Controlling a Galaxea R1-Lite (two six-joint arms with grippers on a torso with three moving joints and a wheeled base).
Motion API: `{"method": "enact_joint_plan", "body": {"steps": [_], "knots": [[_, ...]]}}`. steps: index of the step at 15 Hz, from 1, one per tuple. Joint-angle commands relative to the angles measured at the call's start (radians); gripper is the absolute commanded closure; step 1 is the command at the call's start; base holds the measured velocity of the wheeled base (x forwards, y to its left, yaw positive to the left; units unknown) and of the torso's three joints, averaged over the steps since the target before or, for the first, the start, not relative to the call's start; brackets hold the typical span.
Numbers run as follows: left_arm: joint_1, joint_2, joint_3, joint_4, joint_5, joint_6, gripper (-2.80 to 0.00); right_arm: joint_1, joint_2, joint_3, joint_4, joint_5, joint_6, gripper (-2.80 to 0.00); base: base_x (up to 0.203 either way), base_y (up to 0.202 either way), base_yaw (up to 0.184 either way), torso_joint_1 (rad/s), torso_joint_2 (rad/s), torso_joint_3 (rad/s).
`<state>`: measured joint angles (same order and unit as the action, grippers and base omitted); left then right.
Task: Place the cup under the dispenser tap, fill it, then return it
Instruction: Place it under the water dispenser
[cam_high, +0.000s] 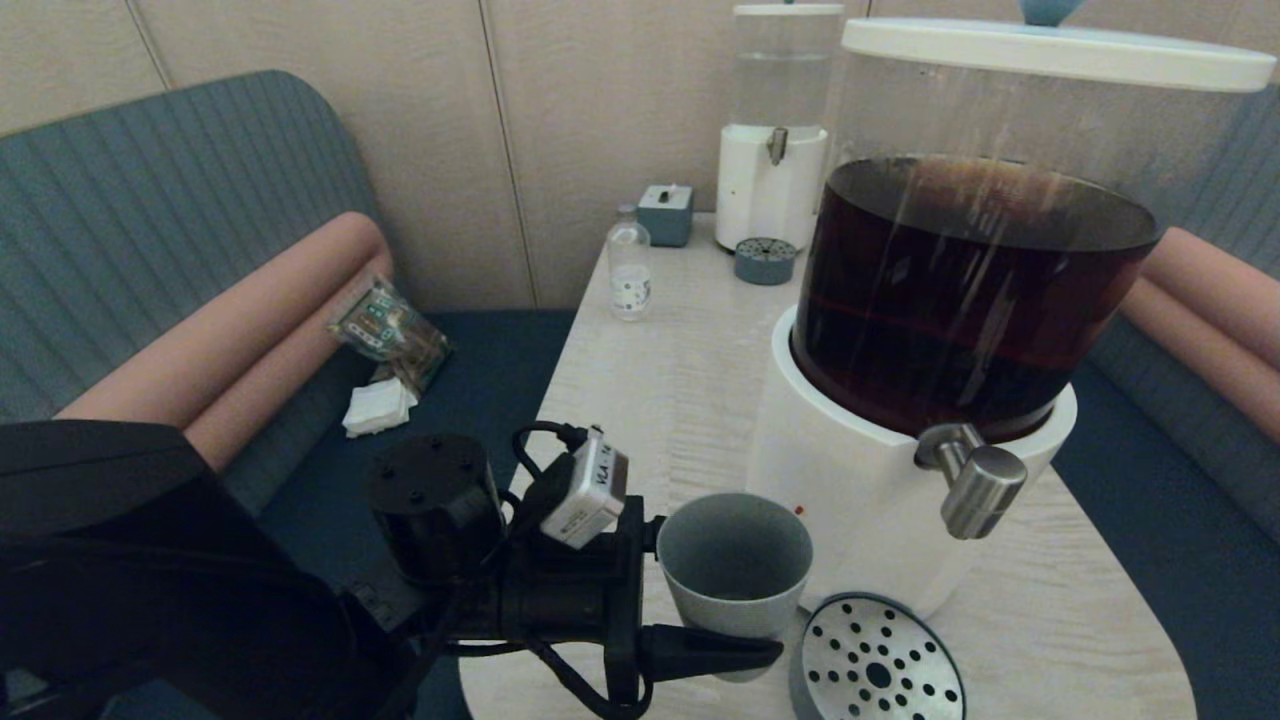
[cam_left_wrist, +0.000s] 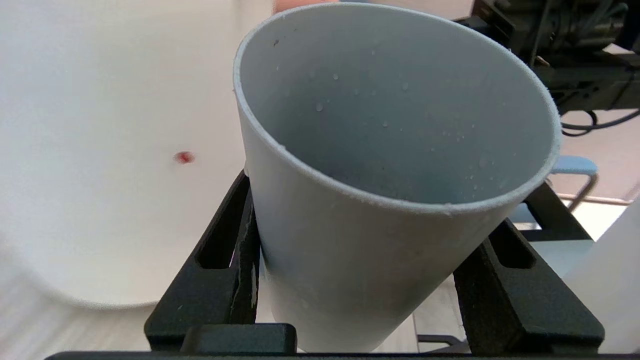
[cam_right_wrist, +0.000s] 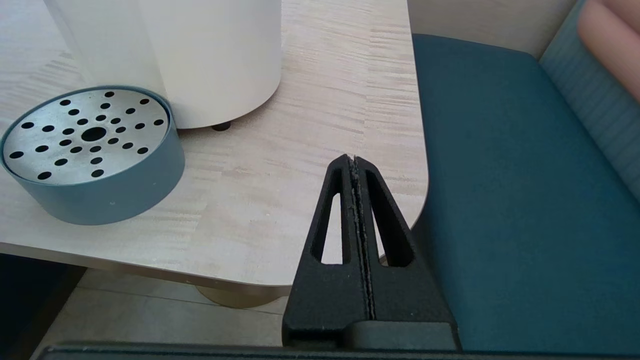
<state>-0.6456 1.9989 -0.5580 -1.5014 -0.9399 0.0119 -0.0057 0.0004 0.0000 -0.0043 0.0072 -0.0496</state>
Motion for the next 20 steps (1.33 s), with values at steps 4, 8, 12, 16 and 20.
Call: {"method": "enact_joint_plan", "body": {"steps": [4, 8, 12, 16, 20], "knots": [[-0.100, 0.109, -0.092, -0.012, 0.060, -0.004, 0.00, 0.000, -0.003, 0.009, 0.000, 0.000, -0.001, 0.00, 0.000, 0.000, 0.000, 0.000, 0.00, 0.000], [-0.158, 0.170, -0.175, -0.011, 0.097, -0.045, 0.00, 0.000, -0.003, 0.009, 0.000, 0.000, -0.001, 0.00, 0.000, 0.000, 0.000, 0.000, 0.00, 0.000], [-0.160, 0.218, -0.210, -0.013, 0.116, -0.052, 0.00, 0.000, -0.003, 0.009, 0.000, 0.000, -0.001, 0.00, 0.000, 0.000, 0.000, 0.000, 0.00, 0.000], [-0.160, 0.294, -0.288, -0.012, 0.141, -0.068, 0.00, 0.000, -0.003, 0.009, 0.000, 0.000, -0.001, 0.00, 0.000, 0.000, 0.000, 0.000, 0.00, 0.000], [-0.173, 0.324, -0.331, -0.010, 0.143, -0.077, 0.00, 0.000, -0.003, 0.009, 0.000, 0.000, -0.001, 0.00, 0.000, 0.000, 0.000, 0.000, 0.00, 0.000]]}}
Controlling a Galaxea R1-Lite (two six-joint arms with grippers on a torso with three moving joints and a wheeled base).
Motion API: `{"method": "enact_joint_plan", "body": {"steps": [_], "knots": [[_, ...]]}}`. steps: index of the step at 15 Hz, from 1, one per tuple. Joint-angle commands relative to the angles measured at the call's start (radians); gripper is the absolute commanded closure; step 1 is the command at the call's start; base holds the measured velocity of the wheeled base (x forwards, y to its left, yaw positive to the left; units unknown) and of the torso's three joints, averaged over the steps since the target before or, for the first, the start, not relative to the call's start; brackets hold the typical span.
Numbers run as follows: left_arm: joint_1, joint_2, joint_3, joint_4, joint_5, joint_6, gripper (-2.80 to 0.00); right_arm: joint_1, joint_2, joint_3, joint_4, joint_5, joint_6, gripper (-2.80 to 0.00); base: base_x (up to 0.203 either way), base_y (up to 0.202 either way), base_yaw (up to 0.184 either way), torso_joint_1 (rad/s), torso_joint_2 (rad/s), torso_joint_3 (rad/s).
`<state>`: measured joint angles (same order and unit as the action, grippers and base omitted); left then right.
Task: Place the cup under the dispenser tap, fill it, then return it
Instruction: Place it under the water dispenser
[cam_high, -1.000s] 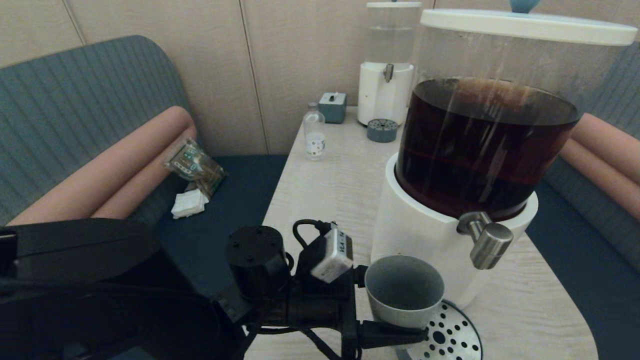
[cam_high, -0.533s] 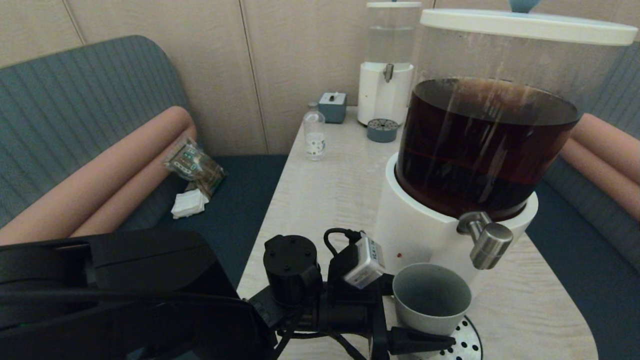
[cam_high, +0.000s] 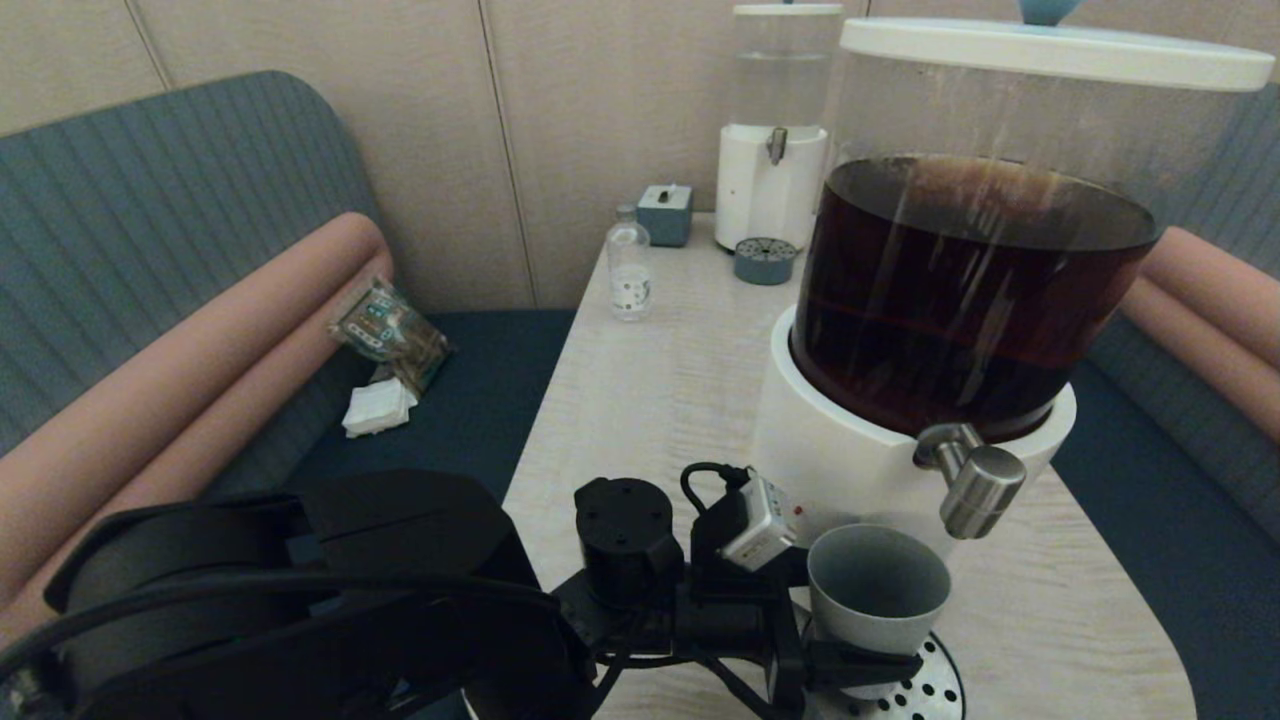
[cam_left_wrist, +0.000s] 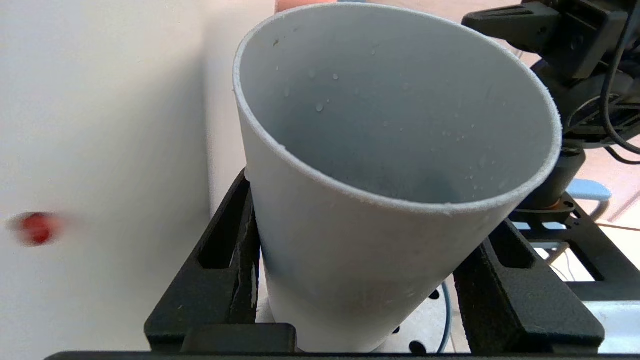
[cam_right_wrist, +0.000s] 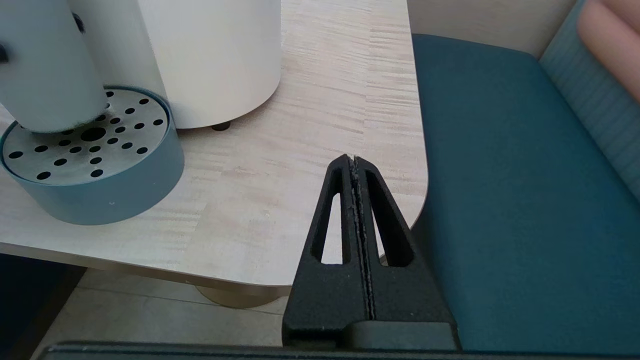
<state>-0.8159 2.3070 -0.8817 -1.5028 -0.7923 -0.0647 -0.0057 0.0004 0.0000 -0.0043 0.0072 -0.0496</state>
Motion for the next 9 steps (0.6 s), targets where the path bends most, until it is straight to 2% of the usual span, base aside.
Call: {"method": "enact_joint_plan", "body": {"steps": [1, 4, 9], "knots": [[-0.011, 0.017, -0.011, -0.010, -0.003, -0.004, 0.00, 0.000, -0.003, 0.009, 0.000, 0.000, -0.001, 0.00, 0.000, 0.000, 0.000, 0.000, 0.00, 0.000], [-0.029, 0.031, -0.021, -0.011, 0.029, -0.010, 0.00, 0.000, -0.003, 0.009, 0.000, 0.000, -0.001, 0.00, 0.000, 0.000, 0.000, 0.000, 0.00, 0.000], [-0.028, 0.042, -0.052, -0.011, 0.039, -0.018, 0.00, 0.000, -0.003, 0.009, 0.000, 0.000, -0.001, 0.00, 0.000, 0.000, 0.000, 0.000, 0.00, 0.000]]}}
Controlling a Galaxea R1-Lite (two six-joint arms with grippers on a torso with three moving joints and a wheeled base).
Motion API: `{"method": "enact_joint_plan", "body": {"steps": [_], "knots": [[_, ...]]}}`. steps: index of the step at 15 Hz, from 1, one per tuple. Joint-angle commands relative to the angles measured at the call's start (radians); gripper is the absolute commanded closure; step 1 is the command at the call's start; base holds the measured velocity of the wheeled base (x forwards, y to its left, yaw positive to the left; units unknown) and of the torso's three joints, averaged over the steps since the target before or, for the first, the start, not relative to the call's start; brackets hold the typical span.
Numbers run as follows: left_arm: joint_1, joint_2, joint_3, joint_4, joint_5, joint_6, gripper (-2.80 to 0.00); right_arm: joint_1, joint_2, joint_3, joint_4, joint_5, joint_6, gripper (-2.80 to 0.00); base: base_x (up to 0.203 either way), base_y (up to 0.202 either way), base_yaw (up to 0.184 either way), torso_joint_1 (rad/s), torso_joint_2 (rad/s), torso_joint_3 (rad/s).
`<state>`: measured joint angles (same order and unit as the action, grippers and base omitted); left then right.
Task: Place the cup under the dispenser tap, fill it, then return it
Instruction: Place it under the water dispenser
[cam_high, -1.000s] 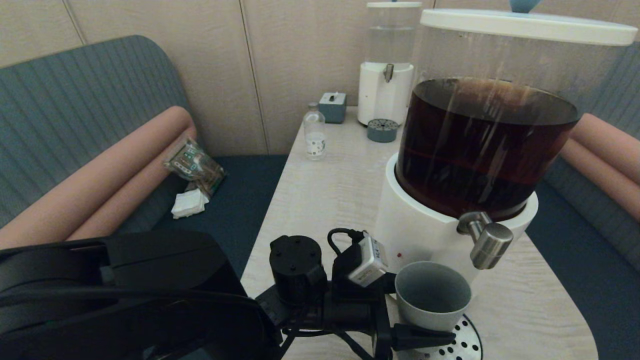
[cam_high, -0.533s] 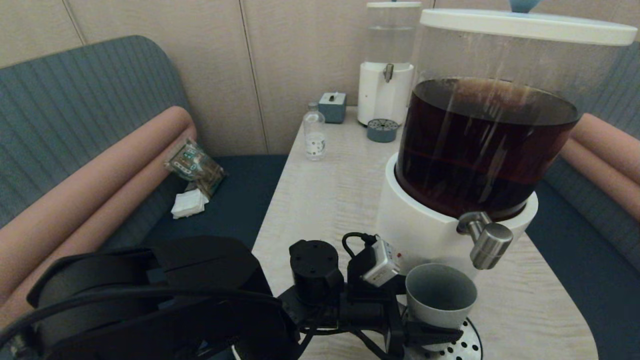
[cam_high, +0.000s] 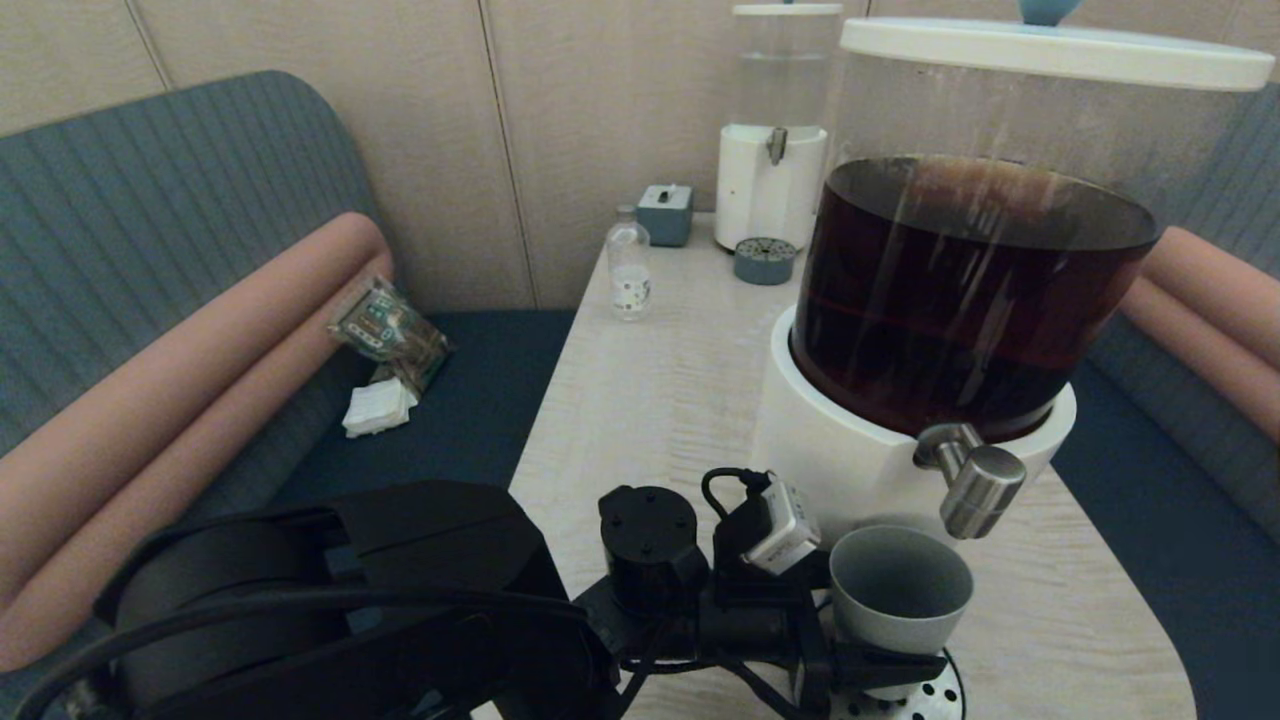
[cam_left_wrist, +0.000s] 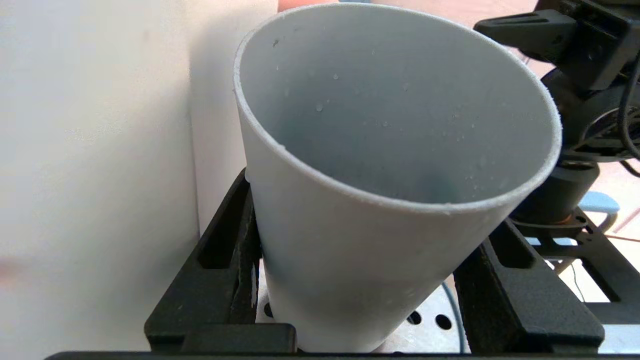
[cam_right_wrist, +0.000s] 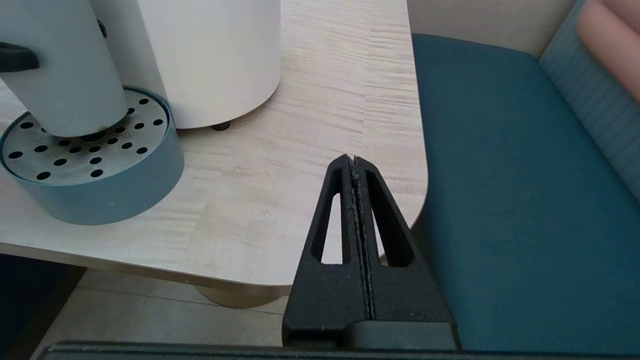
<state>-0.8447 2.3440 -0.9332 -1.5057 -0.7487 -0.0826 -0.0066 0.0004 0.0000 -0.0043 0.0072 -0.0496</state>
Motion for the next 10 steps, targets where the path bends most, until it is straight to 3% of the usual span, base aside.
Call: {"method": "enact_joint_plan", "body": {"steps": [1, 10], "knots": [[0.001, 0.006, -0.001, -0.008, -0.003, 0.000, 0.00, 0.000, -0.003, 0.009, 0.000, 0.000, -0.001, 0.00, 0.000, 0.000, 0.000, 0.000, 0.00, 0.000], [0.001, 0.009, 0.004, -0.008, 0.012, 0.000, 0.00, 0.001, -0.003, 0.009, 0.000, 0.000, -0.001, 0.00, 0.000, 0.000, 0.000, 0.000, 0.00, 0.000]]}}
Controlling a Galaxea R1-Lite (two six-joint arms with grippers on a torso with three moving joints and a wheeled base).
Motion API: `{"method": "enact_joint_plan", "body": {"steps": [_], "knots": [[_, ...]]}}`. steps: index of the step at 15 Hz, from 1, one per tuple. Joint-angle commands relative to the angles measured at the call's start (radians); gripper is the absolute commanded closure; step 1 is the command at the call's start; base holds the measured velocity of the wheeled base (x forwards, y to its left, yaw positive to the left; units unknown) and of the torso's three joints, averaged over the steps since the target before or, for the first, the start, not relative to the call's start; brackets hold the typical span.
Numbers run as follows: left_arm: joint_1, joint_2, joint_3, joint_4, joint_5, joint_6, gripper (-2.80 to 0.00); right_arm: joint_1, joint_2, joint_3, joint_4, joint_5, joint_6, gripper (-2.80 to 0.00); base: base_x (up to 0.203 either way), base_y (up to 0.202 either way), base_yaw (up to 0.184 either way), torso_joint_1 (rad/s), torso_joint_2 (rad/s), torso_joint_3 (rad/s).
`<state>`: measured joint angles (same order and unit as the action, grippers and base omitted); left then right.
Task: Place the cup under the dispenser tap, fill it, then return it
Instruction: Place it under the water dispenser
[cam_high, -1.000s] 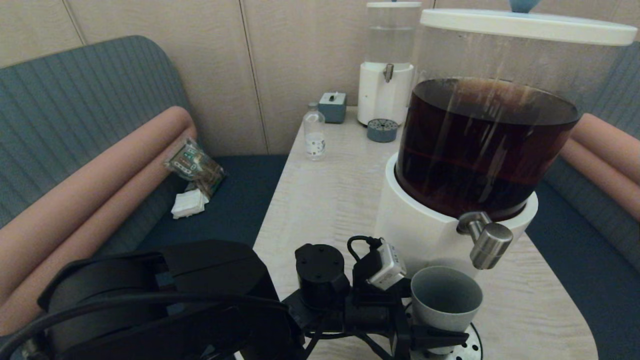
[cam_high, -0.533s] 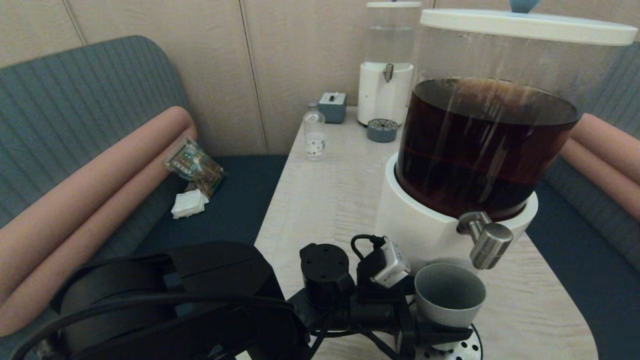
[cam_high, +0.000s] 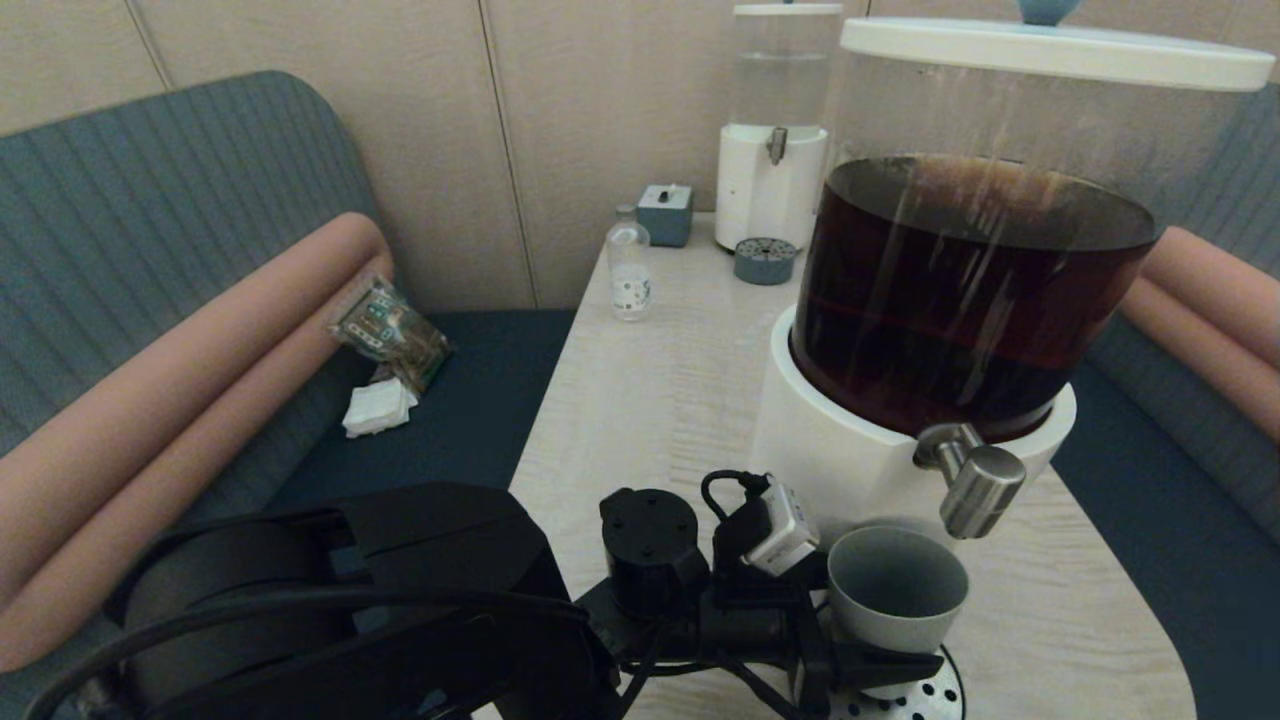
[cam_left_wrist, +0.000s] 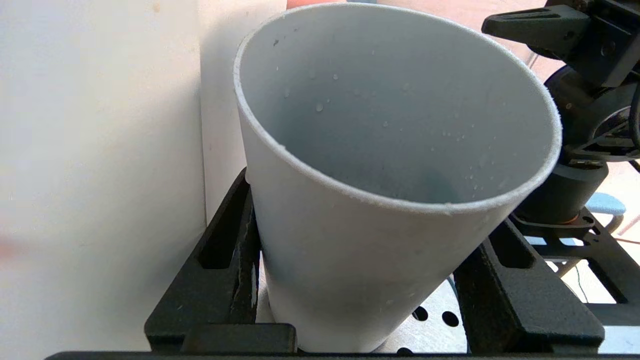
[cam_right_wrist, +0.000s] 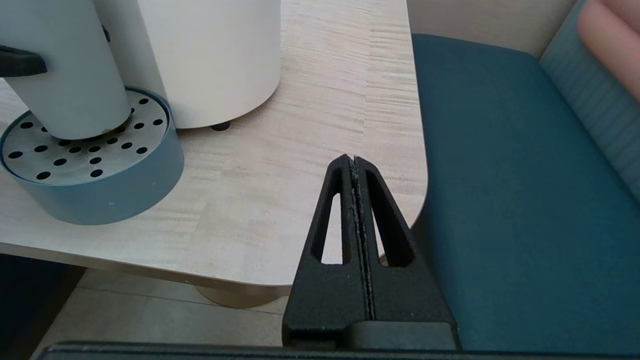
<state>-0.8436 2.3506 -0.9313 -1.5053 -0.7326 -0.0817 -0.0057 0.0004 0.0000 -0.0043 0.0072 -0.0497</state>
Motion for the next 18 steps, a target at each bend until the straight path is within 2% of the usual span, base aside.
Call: {"method": "enact_joint_plan", "body": {"steps": [1, 10, 11, 18], "knots": [[0.000, 0.002, -0.001, -0.010, -0.002, -0.001, 0.00, 0.000, -0.003, 0.009, 0.000, 0.001, -0.001, 0.00, 0.000, 0.000, 0.000, 0.000, 0.00, 0.000], [-0.001, 0.027, -0.006, -0.010, 0.002, -0.001, 0.00, 0.000, -0.003, 0.009, 0.000, 0.001, -0.001, 0.00, 0.000, 0.000, 0.000, 0.000, 0.00, 0.000], [0.000, 0.027, -0.006, -0.010, 0.002, -0.001, -2.80, 0.000, -0.003, 0.009, 0.000, 0.001, -0.001, 0.00, 0.000, 0.000, 0.000, 0.000, 0.00, 0.000], [0.000, 0.019, -0.004, -0.010, 0.005, -0.001, -2.80, 0.000, -0.003, 0.009, 0.000, 0.001, -0.001, 0.00, 0.000, 0.000, 0.000, 0.000, 0.00, 0.000]]}}
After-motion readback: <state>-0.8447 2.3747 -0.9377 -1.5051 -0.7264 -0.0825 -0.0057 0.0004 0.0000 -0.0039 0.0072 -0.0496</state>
